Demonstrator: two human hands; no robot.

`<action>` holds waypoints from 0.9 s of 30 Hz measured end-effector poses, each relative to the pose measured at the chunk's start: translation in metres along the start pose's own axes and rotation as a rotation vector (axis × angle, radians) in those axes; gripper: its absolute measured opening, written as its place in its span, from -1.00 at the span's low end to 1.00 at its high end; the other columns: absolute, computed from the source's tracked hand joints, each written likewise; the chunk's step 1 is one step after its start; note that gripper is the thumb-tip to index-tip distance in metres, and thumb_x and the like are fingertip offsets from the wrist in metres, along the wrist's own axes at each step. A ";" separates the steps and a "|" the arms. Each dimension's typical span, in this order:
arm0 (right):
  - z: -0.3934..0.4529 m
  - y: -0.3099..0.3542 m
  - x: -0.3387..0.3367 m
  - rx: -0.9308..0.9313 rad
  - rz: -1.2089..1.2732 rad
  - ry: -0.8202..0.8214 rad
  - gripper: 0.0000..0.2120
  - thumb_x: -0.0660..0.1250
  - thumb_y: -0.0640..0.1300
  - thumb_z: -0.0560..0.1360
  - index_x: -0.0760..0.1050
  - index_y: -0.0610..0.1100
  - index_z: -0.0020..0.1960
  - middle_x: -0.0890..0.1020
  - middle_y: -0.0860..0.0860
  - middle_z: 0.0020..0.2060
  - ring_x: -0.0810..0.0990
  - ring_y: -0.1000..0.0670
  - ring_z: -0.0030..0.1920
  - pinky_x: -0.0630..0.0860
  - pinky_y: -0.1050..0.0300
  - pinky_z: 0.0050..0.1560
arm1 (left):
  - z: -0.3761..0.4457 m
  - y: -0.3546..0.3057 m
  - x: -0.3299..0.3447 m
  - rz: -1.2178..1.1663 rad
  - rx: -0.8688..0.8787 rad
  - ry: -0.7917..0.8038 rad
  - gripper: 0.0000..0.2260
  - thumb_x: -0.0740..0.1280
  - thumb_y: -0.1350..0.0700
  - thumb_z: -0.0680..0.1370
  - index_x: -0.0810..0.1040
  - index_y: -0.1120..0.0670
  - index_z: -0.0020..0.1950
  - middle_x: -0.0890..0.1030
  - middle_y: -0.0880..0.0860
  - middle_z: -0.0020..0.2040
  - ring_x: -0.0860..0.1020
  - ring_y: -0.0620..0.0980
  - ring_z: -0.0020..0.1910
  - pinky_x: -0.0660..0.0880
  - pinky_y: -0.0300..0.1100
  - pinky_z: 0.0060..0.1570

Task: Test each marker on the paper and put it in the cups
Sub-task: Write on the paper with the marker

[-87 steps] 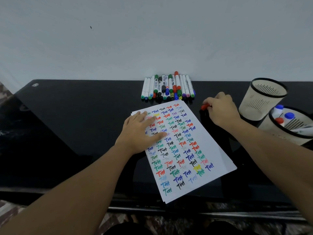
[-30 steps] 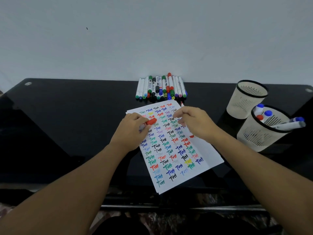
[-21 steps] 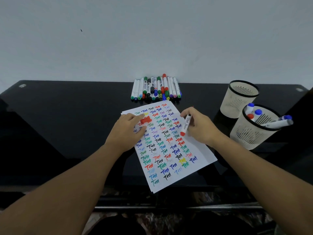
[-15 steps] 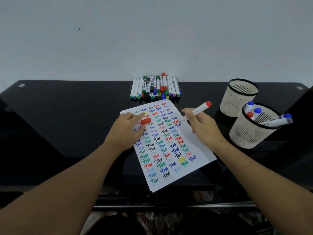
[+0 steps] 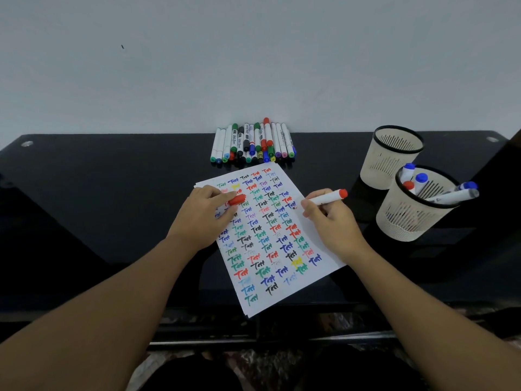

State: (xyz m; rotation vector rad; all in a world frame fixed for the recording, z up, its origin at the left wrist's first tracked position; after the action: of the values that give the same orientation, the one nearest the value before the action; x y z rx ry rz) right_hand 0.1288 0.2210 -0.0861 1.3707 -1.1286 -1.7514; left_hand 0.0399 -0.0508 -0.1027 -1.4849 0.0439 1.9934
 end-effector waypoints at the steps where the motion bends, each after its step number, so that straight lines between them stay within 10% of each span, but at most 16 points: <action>1: 0.000 0.000 0.000 0.006 -0.009 0.013 -0.92 0.31 -0.01 0.68 0.54 0.01 0.03 0.65 0.04 -0.09 0.65 -0.01 -0.04 0.62 -0.11 0.11 | 0.000 0.000 0.000 0.001 -0.002 0.000 -0.59 0.31 -0.13 0.62 0.54 -0.06 0.45 0.55 -0.03 0.18 0.45 -0.03 0.17 0.46 -0.09 0.15; 27: 0.001 -0.007 0.000 0.024 -0.104 0.051 -0.96 0.30 0.04 0.68 0.49 0.10 0.06 0.66 0.01 -0.10 0.68 -0.06 -0.07 0.64 -0.24 0.04 | -0.001 0.000 -0.001 -0.008 -0.019 0.006 -0.58 0.33 -0.14 0.62 0.53 -0.06 0.45 0.54 -0.03 0.18 0.44 -0.03 0.17 0.49 -0.07 0.13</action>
State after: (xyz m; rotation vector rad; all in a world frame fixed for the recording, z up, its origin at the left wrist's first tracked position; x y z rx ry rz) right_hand 0.1277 0.2240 -0.0923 1.5043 -1.0718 -1.7702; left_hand 0.0413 -0.0511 -0.1025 -1.5011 0.0218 1.9885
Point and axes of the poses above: each hand's wrist, its own z-axis towards the middle knuckle, its own x-axis out of the palm, y = z × x, the point moved 4 cm from there along z, towards the middle knuckle
